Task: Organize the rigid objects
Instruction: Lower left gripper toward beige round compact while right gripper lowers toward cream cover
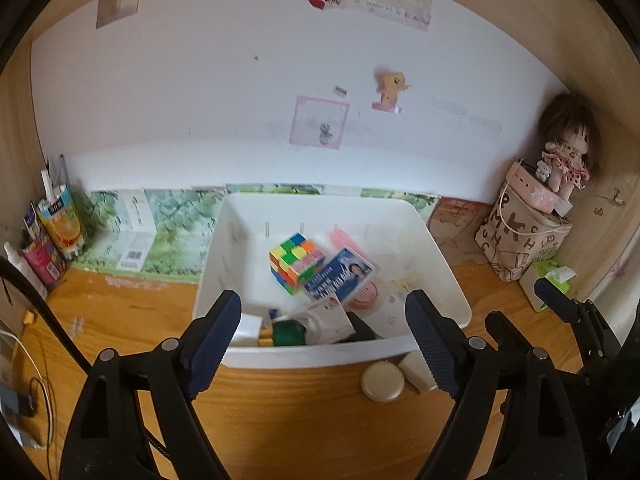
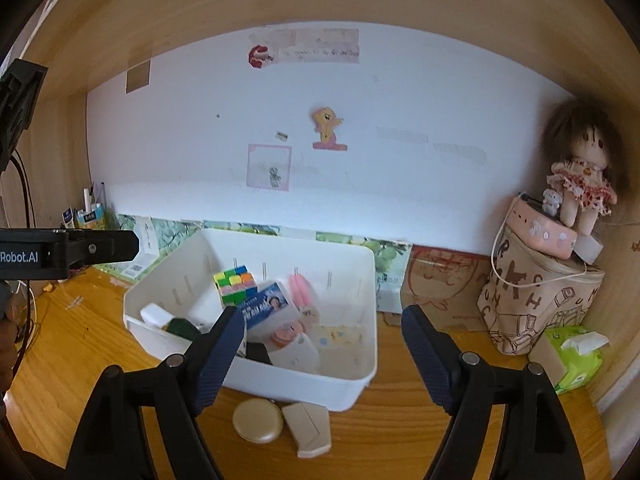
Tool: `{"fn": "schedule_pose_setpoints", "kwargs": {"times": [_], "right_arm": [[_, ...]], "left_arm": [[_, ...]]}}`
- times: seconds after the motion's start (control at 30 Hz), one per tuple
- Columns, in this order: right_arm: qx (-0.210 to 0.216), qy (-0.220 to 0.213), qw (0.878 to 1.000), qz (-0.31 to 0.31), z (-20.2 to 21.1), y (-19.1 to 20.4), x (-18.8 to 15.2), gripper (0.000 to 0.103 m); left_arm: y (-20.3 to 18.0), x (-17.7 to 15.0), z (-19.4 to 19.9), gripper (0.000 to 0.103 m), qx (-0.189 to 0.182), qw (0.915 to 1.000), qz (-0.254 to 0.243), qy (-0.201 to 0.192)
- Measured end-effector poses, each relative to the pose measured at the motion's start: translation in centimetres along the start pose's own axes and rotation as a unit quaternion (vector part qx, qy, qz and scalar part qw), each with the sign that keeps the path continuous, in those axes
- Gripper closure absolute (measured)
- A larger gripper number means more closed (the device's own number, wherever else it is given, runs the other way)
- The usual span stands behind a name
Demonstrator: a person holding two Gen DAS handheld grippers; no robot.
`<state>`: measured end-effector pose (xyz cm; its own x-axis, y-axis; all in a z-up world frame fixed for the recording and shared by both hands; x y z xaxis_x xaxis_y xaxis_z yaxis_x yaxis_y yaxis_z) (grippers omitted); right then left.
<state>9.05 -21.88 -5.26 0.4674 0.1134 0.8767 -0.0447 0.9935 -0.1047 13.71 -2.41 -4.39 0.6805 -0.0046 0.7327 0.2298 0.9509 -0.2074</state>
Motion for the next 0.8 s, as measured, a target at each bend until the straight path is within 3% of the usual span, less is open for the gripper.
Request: {"fn": "schedule_pose_setpoints", "kwargs": {"times": [0.23,0.4,0.6,0.8], "right_arm": [[0.024,0.024,0.999,0.01,-0.3,-2.0,-0.9,0.019],[0.056,0.058,0.997,0.02,-1.4,-3.0,-2.0,0.019],[0.107,0.099,0.988,0.041,-2.8,-2.6,-3.9,0.019],[0.155,0.15,0.972,0.089,-4.9,-0.7,-6.6,0.019]], "left_arm": [[-1.3,-1.8,-1.9,0.014,0.007,0.9982,0.03,0.052],[-1.8,-3.3,-4.1,0.014,-0.001,0.9919,0.062,0.111],[-1.9,-5.2,-7.0,0.014,0.006,0.9795,0.109,0.169],[-1.4,-7.2,-9.8,0.014,0.026,0.961,0.159,0.225]]}}
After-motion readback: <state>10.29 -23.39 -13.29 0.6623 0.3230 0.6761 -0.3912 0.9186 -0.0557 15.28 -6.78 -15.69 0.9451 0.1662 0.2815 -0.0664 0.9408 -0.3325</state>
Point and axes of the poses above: each gripper's, at about its wrist camera, not at the fingertips, and z roughly against the way its jaws point, y to its left, x to its top, the point moved 1 cm from there along -z, roughly the way its jaws point, and after that the axes turned 4 degrees about z, right-handed, at the moved point
